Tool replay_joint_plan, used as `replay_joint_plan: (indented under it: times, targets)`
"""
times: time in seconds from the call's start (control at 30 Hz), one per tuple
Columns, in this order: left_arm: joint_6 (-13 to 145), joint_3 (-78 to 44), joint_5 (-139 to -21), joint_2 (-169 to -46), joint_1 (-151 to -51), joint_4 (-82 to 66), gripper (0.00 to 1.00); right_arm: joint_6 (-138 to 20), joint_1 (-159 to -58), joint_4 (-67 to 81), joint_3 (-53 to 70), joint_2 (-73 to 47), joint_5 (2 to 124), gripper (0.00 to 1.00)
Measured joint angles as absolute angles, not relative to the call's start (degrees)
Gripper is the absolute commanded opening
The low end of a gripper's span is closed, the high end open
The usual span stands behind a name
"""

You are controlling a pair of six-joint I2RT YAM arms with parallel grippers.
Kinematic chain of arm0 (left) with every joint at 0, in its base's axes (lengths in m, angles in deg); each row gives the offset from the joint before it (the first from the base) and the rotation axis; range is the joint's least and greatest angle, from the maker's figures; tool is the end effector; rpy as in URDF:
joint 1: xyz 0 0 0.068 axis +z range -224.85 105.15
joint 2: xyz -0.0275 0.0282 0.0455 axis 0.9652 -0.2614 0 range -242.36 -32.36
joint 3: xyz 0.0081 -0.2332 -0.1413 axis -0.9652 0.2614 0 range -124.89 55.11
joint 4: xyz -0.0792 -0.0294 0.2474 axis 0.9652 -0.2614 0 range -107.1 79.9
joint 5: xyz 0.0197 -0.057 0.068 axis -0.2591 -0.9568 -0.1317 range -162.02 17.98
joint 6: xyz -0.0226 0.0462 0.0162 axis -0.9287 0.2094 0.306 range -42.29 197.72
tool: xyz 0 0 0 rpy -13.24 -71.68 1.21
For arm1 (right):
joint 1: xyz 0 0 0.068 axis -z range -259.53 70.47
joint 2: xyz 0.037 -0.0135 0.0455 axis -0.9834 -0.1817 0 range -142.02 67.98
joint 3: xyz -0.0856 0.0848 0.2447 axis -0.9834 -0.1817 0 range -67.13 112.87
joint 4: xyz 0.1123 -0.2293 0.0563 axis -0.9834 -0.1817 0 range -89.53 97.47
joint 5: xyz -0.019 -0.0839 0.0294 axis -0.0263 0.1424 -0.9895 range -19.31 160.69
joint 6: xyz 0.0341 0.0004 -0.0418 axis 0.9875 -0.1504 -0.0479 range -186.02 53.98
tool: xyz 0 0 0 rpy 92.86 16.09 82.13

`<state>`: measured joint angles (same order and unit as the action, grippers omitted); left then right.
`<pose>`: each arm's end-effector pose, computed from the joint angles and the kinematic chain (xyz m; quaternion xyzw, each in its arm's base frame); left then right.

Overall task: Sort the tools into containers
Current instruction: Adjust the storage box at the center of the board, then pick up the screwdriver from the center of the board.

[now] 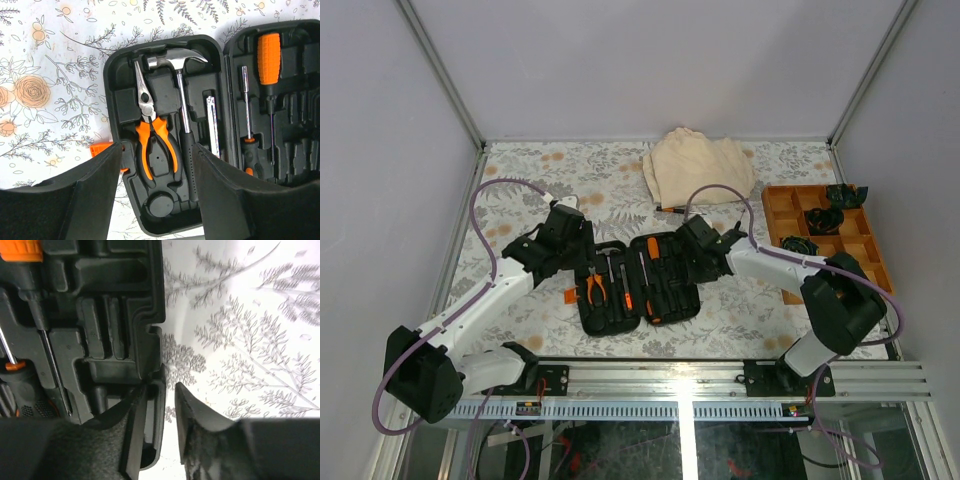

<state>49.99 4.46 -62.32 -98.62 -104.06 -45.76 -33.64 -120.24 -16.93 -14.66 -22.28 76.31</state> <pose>0.2072 -0.1090 0.2619 -0.0158 0.9403 -0.0873 0.3285 0.2317 0.1947 0.1779 -0.0586 0.9678 0.1046 0.2212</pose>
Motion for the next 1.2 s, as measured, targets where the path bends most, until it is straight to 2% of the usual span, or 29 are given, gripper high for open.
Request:
replay_joint_plan:
  times: [0.1,0.33,0.6,0.8,1.2]
  targets:
    - [50.0,4.5,-62.3,-98.6,-104.1,-45.8,0.57,-35.7,-120.1,-17.4,-12.0,-23.0,78.7,0.46]
    - [50.0,4.5,-61.9,-98.6,-104.1,-45.8,0.57,-37.6,-117.1,-17.2,-10.6,-17.7,83.2,0.49]
    - [50.0,4.5,-61.9,-98.6,-104.1,-45.8,0.57,-37.7,-105.1,-13.7,-10.8,-15.5,84.7,0.5]
    - [49.9,4.5,-61.6,-98.6,-104.1,-45.8,0.57,-37.7,-98.5,-11.3,-9.7,-22.2,83.4,0.49]
    - [50.0,4.5,-61.5,-98.6,-104.1,-45.8,0.57,-38.2,-94.8,-10.5,-1.8,-36.1,83.1,0.48]
